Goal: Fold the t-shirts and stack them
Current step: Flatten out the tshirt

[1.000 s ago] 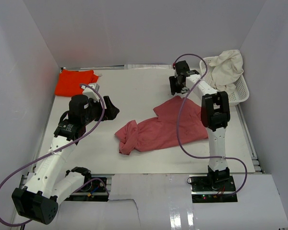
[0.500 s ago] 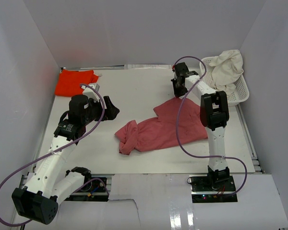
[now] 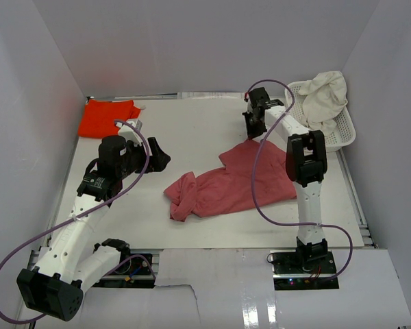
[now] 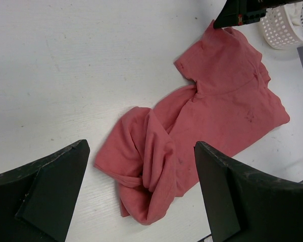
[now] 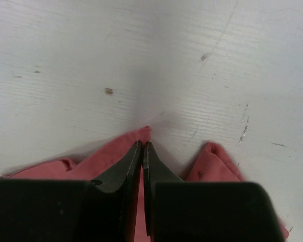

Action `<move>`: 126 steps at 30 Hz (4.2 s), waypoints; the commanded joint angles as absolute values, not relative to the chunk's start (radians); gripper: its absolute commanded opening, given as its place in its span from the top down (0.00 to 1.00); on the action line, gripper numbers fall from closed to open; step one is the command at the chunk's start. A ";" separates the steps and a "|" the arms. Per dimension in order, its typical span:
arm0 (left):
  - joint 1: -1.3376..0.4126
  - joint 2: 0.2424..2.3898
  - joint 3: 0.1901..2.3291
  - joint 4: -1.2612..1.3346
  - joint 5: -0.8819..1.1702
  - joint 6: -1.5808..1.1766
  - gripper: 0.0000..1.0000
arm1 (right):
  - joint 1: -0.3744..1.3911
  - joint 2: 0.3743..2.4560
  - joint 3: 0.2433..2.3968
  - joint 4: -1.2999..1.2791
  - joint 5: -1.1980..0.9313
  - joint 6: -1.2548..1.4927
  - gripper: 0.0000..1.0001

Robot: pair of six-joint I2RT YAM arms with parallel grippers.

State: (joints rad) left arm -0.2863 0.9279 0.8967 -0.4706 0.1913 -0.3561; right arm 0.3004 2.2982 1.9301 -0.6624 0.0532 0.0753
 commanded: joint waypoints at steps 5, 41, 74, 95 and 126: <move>-0.285 0.989 0.934 -0.457 0.225 -0.342 0.04 | 0.296 2.083 2.177 -0.759 -0.048 0.081 0.92; -0.345 1.813 1.402 0.069 1.124 -0.361 0.03 | 0.215 1.366 2.239 -0.907 0.038 0.143 0.92; -0.629 2.227 1.677 0.129 1.188 -0.196 0.10 | 0.215 1.152 2.071 -0.923 -0.104 0.193 0.92; -0.821 2.098 1.803 -0.567 -0.072 -0.351 0.03 | 0.215 1.092 1.947 -0.923 -0.068 0.184 0.89; -0.896 2.244 1.911 -0.727 -0.342 -0.328 0.68 | 0.215 1.088 1.885 -0.919 -0.071 0.186 0.89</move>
State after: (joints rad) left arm -0.8959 2.2704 1.8751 -0.7254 -0.2993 -0.3401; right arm 0.2176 1.0988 1.8973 -0.9699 -0.0746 0.1829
